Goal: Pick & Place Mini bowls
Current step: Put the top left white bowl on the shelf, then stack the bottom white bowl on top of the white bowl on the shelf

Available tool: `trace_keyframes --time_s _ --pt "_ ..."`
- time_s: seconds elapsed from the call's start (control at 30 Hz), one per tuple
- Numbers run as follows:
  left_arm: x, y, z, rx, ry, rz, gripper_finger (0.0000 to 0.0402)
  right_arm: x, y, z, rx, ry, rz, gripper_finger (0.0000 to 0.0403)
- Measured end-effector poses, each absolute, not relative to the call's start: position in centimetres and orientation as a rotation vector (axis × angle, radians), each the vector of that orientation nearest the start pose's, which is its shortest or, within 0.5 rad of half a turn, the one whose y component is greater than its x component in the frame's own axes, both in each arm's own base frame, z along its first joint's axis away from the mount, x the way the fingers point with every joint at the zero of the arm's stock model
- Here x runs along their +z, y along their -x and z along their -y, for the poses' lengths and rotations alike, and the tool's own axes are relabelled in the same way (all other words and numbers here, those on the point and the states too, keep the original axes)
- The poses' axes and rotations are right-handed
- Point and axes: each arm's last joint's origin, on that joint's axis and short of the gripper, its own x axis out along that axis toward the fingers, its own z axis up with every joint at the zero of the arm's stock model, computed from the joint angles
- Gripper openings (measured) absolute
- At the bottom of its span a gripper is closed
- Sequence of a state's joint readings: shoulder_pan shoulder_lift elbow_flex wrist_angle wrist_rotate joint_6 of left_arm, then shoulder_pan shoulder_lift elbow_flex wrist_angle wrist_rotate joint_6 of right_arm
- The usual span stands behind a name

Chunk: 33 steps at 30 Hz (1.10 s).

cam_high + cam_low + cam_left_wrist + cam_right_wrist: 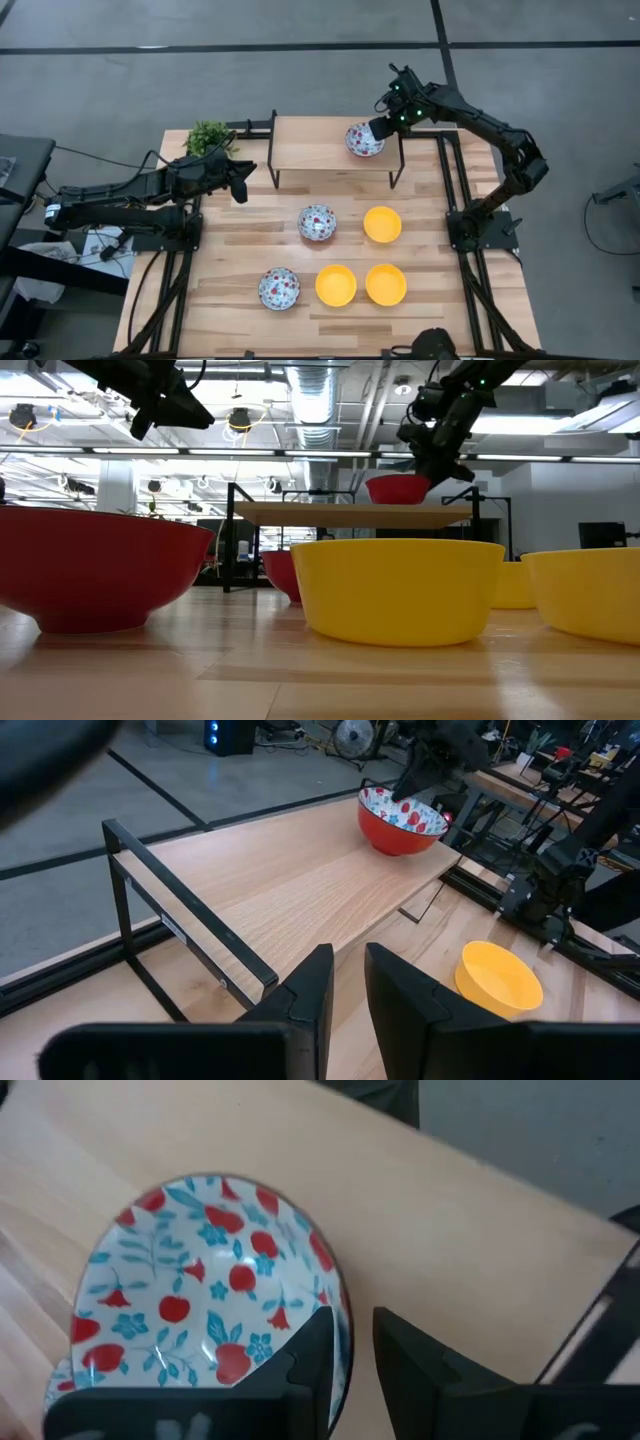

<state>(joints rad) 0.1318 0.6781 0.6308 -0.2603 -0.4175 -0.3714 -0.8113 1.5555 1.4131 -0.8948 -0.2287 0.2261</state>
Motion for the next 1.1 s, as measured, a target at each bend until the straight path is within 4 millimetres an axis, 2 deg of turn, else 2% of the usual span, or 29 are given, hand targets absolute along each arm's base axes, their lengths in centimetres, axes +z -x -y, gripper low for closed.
trace_keyframes --time_s 0.37,0.6,0.83,1.1 --pt "28.9 -14.9 -3.2 0.595 0.315 -0.203 0.0061 33.1 -21.8 23.0 -0.648 -0.68 -0.816 0.0064" --pt "28.9 -14.9 -3.2 0.595 0.314 -0.204 0.0061 36.6 -21.7 22.6 -0.601 -0.587 -0.781 0.0064" --pt "28.7 -14.9 -3.1 0.561 0.319 -0.23 0.0061 39.0 -22.2 18.7 -0.485 -0.483 -0.782 0.0064" --pt "28.2 -14.9 -2.5 0.397 0.349 -0.313 0.0061 40.8 -22.0 13.1 -0.326 -0.378 -0.789 0.0064"
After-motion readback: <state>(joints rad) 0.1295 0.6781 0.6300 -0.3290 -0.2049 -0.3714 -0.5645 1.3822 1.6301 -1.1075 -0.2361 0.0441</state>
